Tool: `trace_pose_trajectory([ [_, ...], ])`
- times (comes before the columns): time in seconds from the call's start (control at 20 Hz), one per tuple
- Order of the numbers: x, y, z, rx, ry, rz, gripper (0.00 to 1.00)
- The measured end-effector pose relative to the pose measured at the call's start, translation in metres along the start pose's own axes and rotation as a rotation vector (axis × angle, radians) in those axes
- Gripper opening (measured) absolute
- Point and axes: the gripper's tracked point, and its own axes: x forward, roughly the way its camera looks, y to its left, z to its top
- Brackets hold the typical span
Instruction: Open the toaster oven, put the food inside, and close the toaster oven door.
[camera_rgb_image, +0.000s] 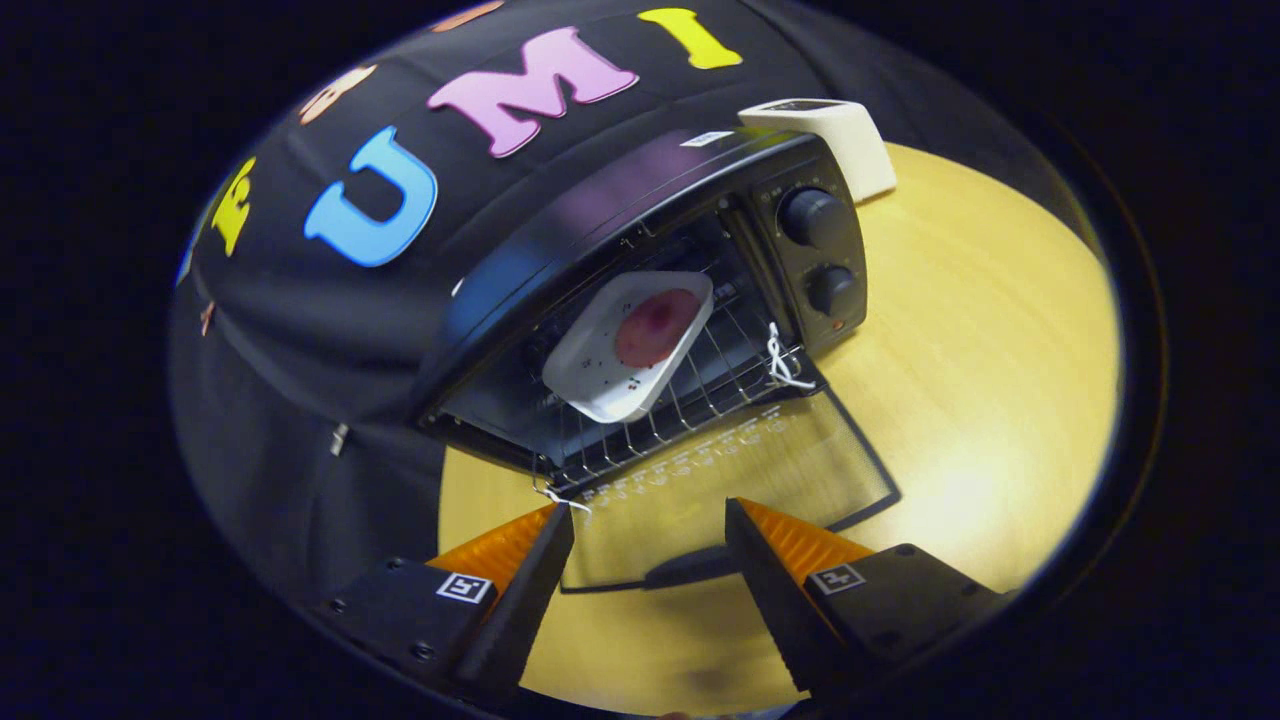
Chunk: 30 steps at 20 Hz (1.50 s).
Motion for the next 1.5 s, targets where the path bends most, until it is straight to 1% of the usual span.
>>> trace_pose_trajectory([
  [0.15, -0.013, -0.017, -0.006, -0.152, 0.005, -0.039, 0.99],
  [0.3, -0.017, -0.037, -0.032, -0.254, 0.075, -0.09, 0.99],
  [0.5, -0.017, -0.051, -0.06, -0.366, 0.128, -0.108, 0.99],
  [0.65, -0.009, -0.058, -0.072, -0.457, 0.143, -0.138, 0.99],
  [0.85, 0.003, -0.074, -0.085, -0.553, 0.165, -0.217, 0.99],
  [1.0, 0.011, -0.078, -0.092, -0.56, 0.184, -0.246, 1.0],
  [1.25, 0.026, -0.07, -0.089, -0.511, 0.172, -0.266, 1.0],
  [1.35, 0.033, -0.064, -0.086, -0.502, 0.169, -0.265, 1.0],
  [1.45, 0.042, -0.055, -0.086, -0.468, 0.169, -0.239, 1.0],
  [1.5, 0.042, -0.056, -0.088, -0.461, 0.189, -0.245, 1.0],
])
